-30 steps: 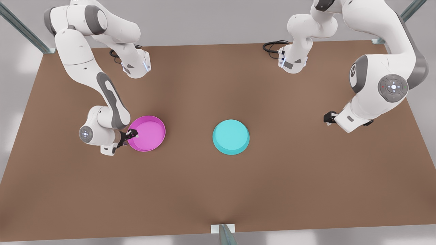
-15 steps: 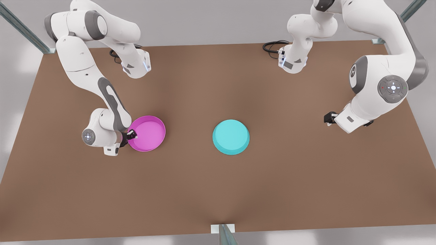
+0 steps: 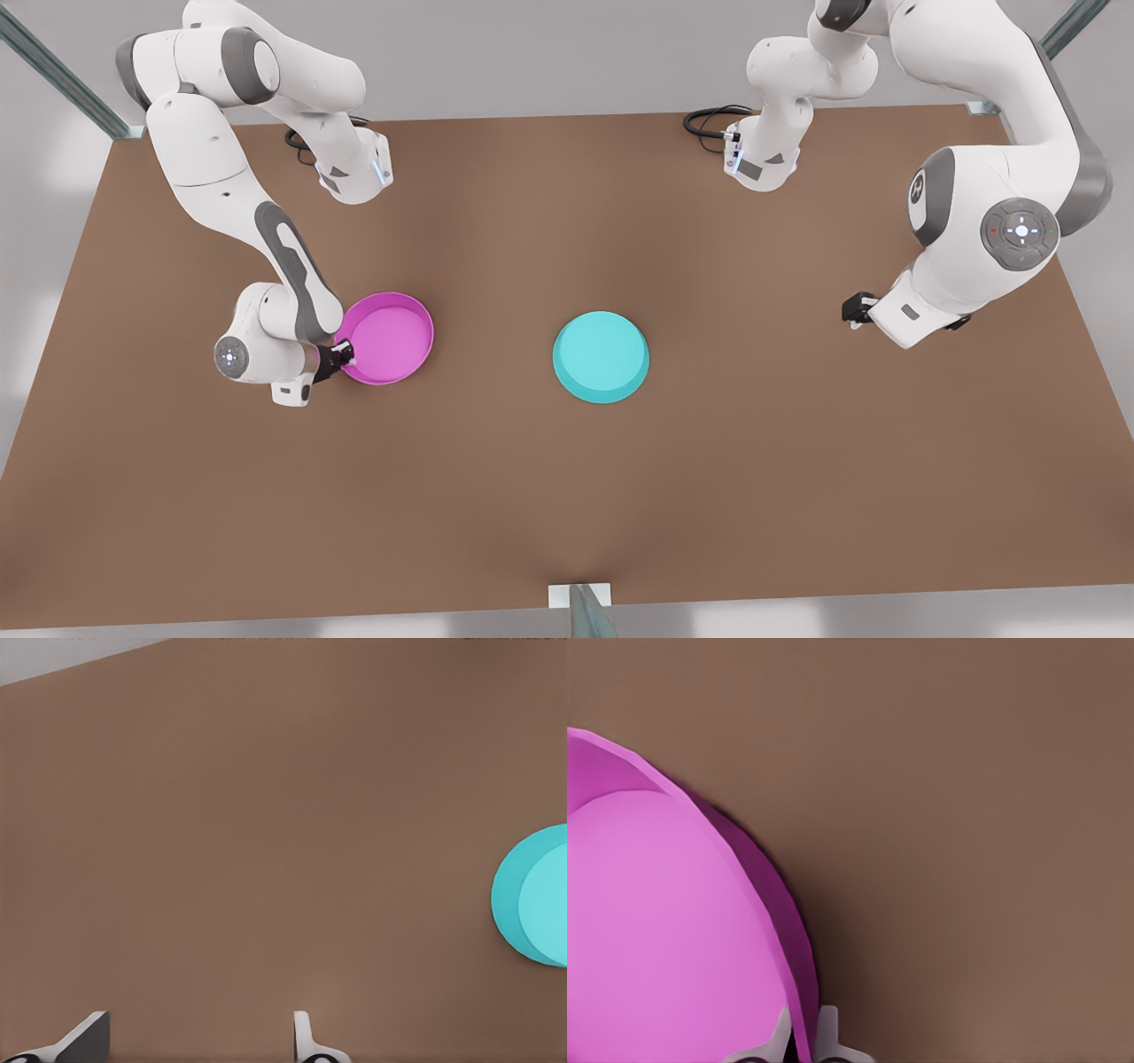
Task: Flip the blue plate over with the left arm, and stack the pink plate on top of the blue plate with the right arm
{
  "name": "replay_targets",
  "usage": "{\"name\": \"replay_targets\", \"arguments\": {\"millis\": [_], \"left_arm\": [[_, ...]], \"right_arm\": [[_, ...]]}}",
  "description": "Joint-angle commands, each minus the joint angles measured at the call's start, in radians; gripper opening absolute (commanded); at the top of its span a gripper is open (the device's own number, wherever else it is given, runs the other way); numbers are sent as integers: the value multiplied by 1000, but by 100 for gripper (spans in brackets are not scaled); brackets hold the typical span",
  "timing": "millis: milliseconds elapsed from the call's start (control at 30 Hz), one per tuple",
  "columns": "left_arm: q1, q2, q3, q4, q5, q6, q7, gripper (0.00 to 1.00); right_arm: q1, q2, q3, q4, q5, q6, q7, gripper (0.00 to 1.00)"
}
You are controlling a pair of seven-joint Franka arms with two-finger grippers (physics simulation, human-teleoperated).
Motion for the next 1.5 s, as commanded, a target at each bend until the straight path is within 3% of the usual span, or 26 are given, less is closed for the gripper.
{"name": "replay_targets", "arguments": {"millis": [0, 267, 467, 667, 933, 1033, 1200, 1267, 1400, 1467], "left_arm": [[0, 0, 0, 0, 0, 0, 0, 100], [-2, -2, 0, 0, 0, -3, 0, 100], [-3, -5, -2, 0, 0, -6, -3, 100], [-3, -8, -2, 0, 0, -6, -3, 100], [-3, -8, -2, 0, 2, -6, 0, 100], [-2, -8, -2, 0, 2, -6, 0, 100], [-2, -9, 0, 0, 3, -8, 0, 100], [-2, -8, 0, 0, 3, -8, 0, 100], [-3, -9, -2, 0, 3, -8, 0, 100], [-3, -9, -2, -2, 3, -8, 0, 100]], "right_arm": [[0, 0, 0, 0, -6, 2, 7, 21], [9, -24, 9, 3, 52, -48, 18, 21], [71, -40, 75, 24, 178, -53, 161, 21], [95, -104, 284, 55, 241, -34, 498, 21], [399, -18, 287, 167, 384, 183, 767, 21], [436, 66, 285, 234, 380, 251, 797, 21], [440, 80, 285, 244, 380, 259, 797, 22], [440, 89, 285, 257, 382, 259, 797, 33], [440, 111, 285, 287, 377, 259, 819, 38], [440, 115, 285, 293, 379, 259, 820, 50]]}}
